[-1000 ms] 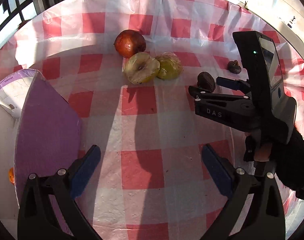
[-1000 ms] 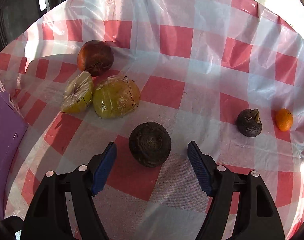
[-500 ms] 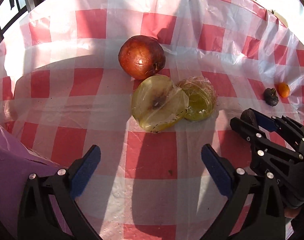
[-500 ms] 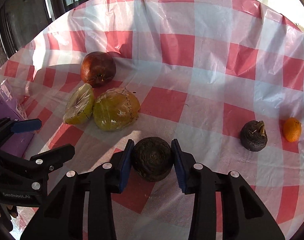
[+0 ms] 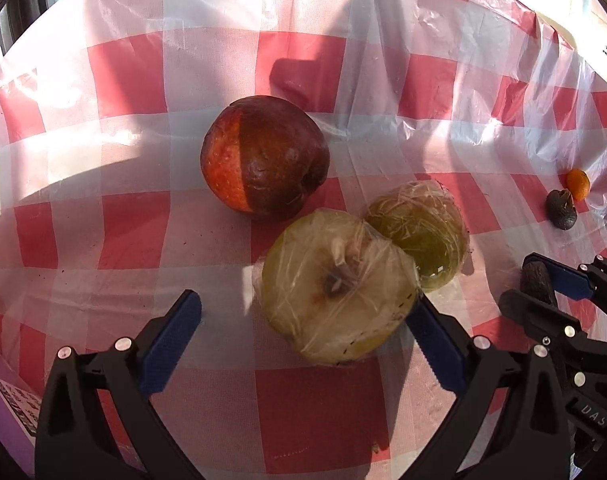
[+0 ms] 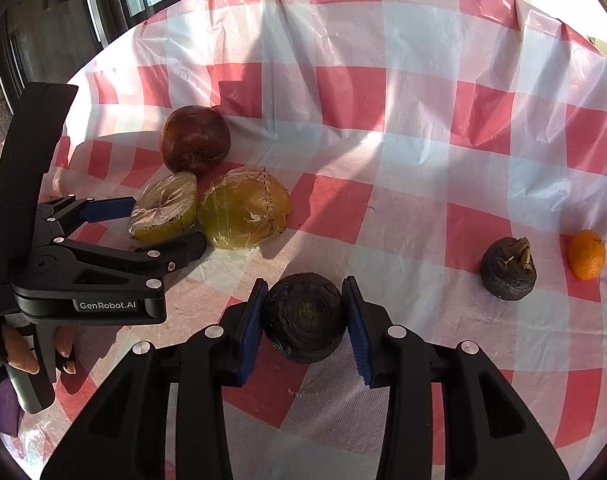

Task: Organize fruits
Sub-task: 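Grasp the wrapped pear half with the left tool while the right tool grasps a dark dried fruit, then carry the pear half and dark fruit over the white box with both tools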

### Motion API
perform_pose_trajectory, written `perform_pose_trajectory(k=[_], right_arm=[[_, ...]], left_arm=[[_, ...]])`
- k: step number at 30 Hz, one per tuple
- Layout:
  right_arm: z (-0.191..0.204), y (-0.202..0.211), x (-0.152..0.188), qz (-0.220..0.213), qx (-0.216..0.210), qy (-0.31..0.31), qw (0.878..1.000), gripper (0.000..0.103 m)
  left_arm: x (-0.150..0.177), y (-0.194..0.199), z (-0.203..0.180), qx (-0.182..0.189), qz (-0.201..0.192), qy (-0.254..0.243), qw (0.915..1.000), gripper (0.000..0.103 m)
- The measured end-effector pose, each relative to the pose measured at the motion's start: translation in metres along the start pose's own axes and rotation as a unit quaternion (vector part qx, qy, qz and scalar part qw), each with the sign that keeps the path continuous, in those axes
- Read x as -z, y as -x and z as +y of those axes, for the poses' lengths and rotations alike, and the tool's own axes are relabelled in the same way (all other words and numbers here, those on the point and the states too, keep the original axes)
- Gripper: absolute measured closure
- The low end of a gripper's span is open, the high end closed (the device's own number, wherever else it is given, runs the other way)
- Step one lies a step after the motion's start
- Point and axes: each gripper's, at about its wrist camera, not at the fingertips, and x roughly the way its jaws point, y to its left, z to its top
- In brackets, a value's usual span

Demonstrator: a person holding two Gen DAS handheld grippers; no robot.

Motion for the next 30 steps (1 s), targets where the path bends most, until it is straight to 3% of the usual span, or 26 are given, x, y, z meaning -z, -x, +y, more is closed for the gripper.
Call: perform_pose_trajectory(k=[4, 7, 9, 15, 21, 26, 30], right_arm=[[0.000, 0.001, 0.000, 0.000, 0.003, 0.002, 1.000, 0.064], [0.000, 0.001, 0.000, 0.001, 0.004, 0.003, 1.000, 0.064], [0.001, 0.001, -0.001, 0.001, 0.006, 0.005, 1.000, 0.064], [0.008, -0.002, -0.001, 0.004, 0.024, 0.021, 0.999, 0.064], [0.014, -0.001, 0.001, 0.004, 0.049, 0.032, 0.998, 0.065], [0.009, 0.025, 0.023, 0.013, 0.063, -0.018, 0.998, 0.065], [0.006, 0.061, 0.057, 0.028, 0.070, -0.055, 0.996, 0.065]], left_arm=[[-0.007, -0.004, 0.004, 0.003, -0.011, 0.003, 0.9999, 0.005], [-0.014, -0.007, 0.002, 0.007, -0.022, -0.005, 0.9997, 0.023], [-0.016, -0.002, 0.000, 0.012, -0.026, -0.013, 0.9995, 0.042], [-0.004, 0.017, -0.005, 0.028, -0.011, -0.005, 0.9995, 0.043], [0.044, 0.063, -0.023, 0.041, -0.007, 0.007, 0.9991, 0.043], [0.086, 0.104, -0.038, 0.070, 0.001, 0.000, 0.9975, 0.043], [0.113, 0.122, -0.055, 0.081, 0.026, -0.036, 0.9958, 0.043]])
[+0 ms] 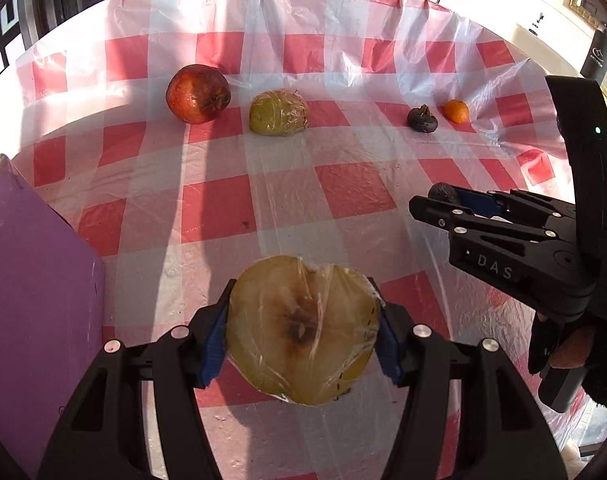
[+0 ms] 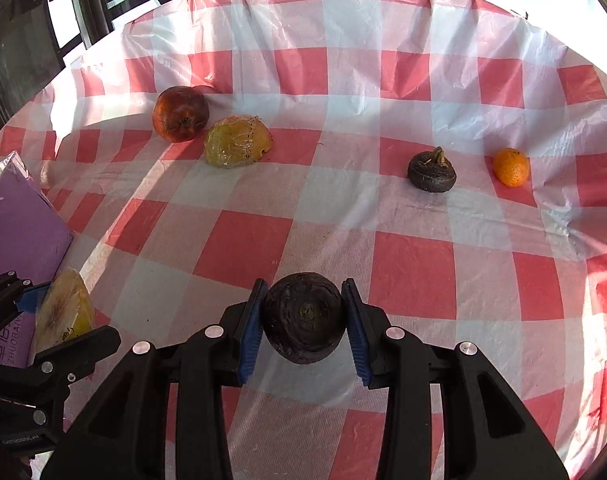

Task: Organize fruits
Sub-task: 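Carry the pear half and dark fruit over the white box with both tools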

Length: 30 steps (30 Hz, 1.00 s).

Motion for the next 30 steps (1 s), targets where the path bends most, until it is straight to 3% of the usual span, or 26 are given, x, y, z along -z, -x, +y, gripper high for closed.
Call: perform_pose_trajectory(k=[6, 12, 23, 30], right_arm=[[0.001, 0.036, 0.051, 0.039, 0.010, -0.028, 0.999, 0.065], [0.015, 0.060, 0.076, 0.053, 0.016, -0.061, 0.997, 0.065], [0.035, 0.092, 0.095, 0.049, 0.043, -0.109, 0.992, 0.065], [0.059, 0.118, 0.084, 0.011, 0.047, -0.117, 0.992, 0.065]], left_arm=[[0.022, 0.023, -0.014, 0.019, 0.022, -0.019, 0.9994, 0.043], [0.022, 0.051, -0.010, 0.034, 0.020, -0.039, 0.9984, 0.043], [0.021, 0.111, 0.005, 0.060, -0.028, -0.090, 0.9938, 0.043], [0.019, 0.144, 0.034, 0.062, -0.068, -0.095, 0.9913, 0.043]])
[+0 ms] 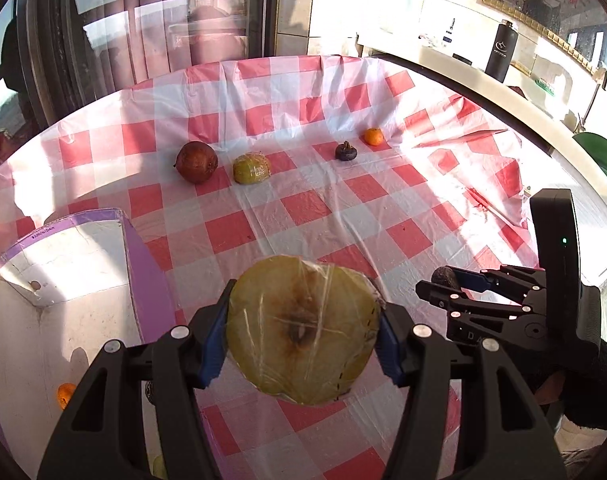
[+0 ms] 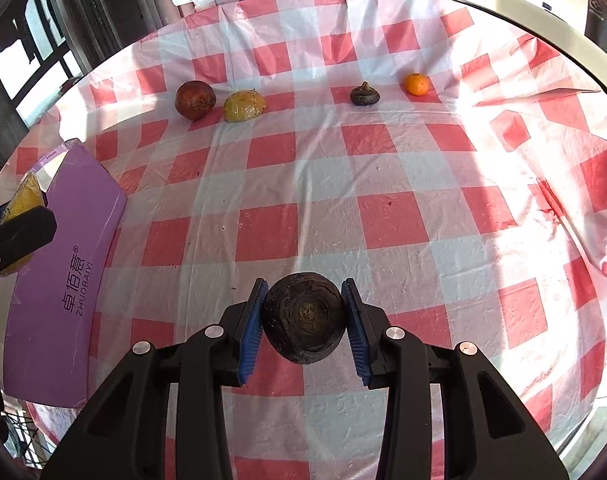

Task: Organize fruits
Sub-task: 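Carry the pear half and dark fruit over the white box with both tools, then open both tools to drop the pear half and dark fruit into the box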

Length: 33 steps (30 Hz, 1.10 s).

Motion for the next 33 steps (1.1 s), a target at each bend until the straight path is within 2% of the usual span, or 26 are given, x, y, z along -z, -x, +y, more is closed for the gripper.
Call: perform_pose_trajectory(k=[8, 16, 21, 25, 33], right_arm=[[0.063, 0.020, -0.006, -0.035, -0.028, 0.036, 0.998, 0.065], [0.125, 0.028, -0.006, -0.046, -0.062, 0.074, 0.994, 0.065], [0.169, 0.030, -0.009, -0.054, -0.088, 0.120, 0.987, 0.065], [0.203, 0.033, -0.013, -0.060, -0.109, 0.160, 0.979, 0.065], [0.269, 0.024, -0.004, -0.045, -0.144, 0.262, 0.953, 0.065]], left_arm=[[0.021, 0.035, 0.049, -0.024, -0.020, 0.018, 0.9994, 0.043], [0.051, 0.060, 0.104, -0.060, -0.021, 0.053, 0.9966, 0.043], [0.069, 0.071, 0.142, -0.091, -0.011, 0.085, 0.9921, 0.043], [0.084, 0.076, 0.169, -0.123, 0.005, 0.113, 0.9860, 0.043], [0.114, 0.076, 0.220, -0.182, 0.055, 0.189, 0.9634, 0.043]])
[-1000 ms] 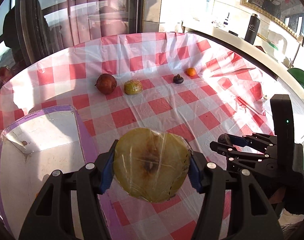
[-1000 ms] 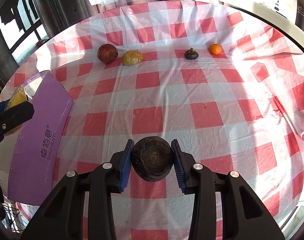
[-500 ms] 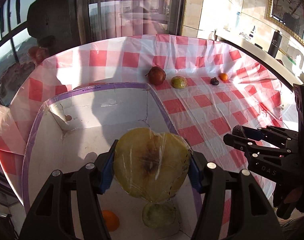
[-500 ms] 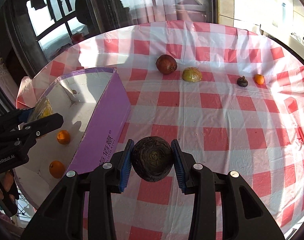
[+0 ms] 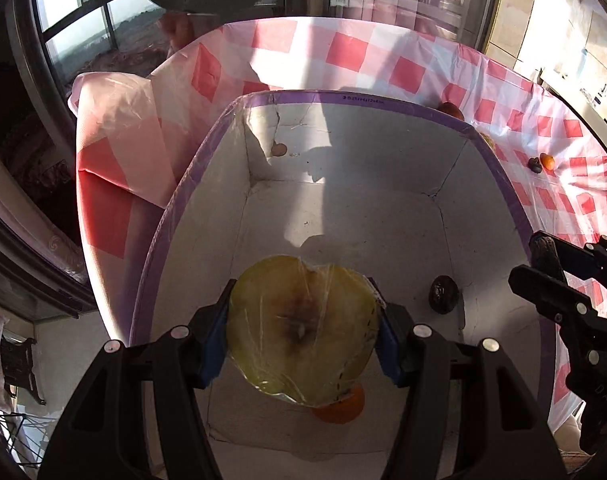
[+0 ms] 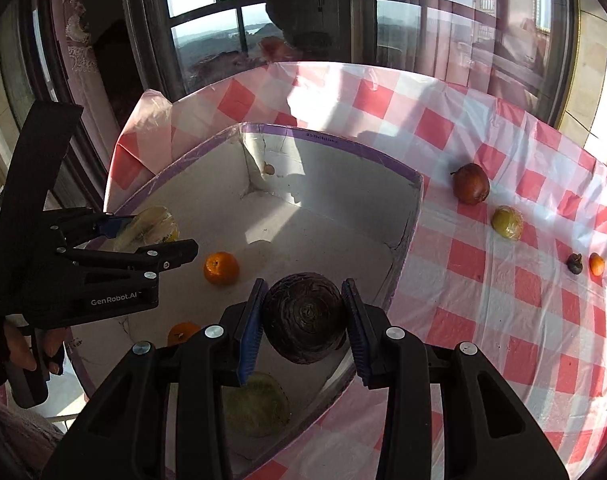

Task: Organize fruits
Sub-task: 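Open both tools to drop the pear half and dark fruit into the box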

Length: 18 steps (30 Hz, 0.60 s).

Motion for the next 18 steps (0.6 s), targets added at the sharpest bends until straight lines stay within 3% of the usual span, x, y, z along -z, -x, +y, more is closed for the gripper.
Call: perform_pose_trajectory(k=[7, 12, 18], right_arm=[[0.031, -0.041, 0.002, 0.074, -0.022, 0.068, 0.995, 0.065], [0.049, -0.068, 0.010, 0.135, -0.027, 0.103, 0.985, 0.065], [0.047, -0.073, 0.014, 0.153, -0.018, 0.099, 0.983, 0.065]], left_arm=[[0.011, -0.014, 0.024, -0.039, 0.044, 0.020, 0.9981, 0.043], [0.016, -0.015, 0.018, -0.053, 0.044, -0.015, 0.9975, 0.042], [0.018, -0.019, 0.011, -0.057, 0.042, -0.047, 0.9964, 0.042]])
